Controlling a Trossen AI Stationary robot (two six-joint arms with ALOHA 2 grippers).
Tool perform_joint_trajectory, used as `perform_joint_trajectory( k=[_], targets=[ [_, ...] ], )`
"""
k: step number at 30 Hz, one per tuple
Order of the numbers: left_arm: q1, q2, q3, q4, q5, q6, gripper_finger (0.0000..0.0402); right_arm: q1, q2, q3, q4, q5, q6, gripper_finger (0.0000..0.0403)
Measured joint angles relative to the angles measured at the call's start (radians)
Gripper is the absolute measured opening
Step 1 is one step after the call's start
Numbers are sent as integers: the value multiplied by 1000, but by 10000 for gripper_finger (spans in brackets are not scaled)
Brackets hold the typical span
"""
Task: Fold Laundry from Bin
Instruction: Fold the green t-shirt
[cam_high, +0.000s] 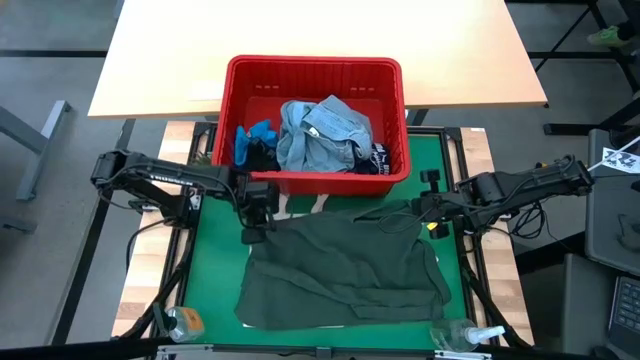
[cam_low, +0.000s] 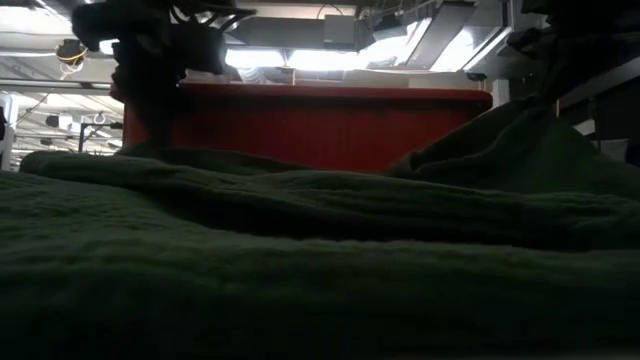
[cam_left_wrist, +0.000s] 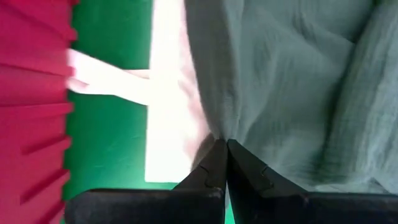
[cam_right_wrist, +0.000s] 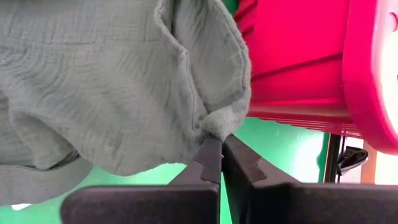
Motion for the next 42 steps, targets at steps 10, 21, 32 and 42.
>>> perform_joint_trajectory(
  k=[10, 21, 32, 42],
  targets=[
    [-129, 2, -2, -5, -43, -87, 0, 1, 29, 0, 14, 0, -1, 3],
    [-294, 2, -2, 2, -112, -288, 0, 29, 40, 0, 41, -45, -1, 3],
    [-469, 2, 50, 63, -122, -515, 0, 317, 48, 0, 59, -87, 125, 3],
    [-627, 6, 50, 241, -217, -747, 0, 583, 141, 0, 182, -72, 288, 3]
  ],
)
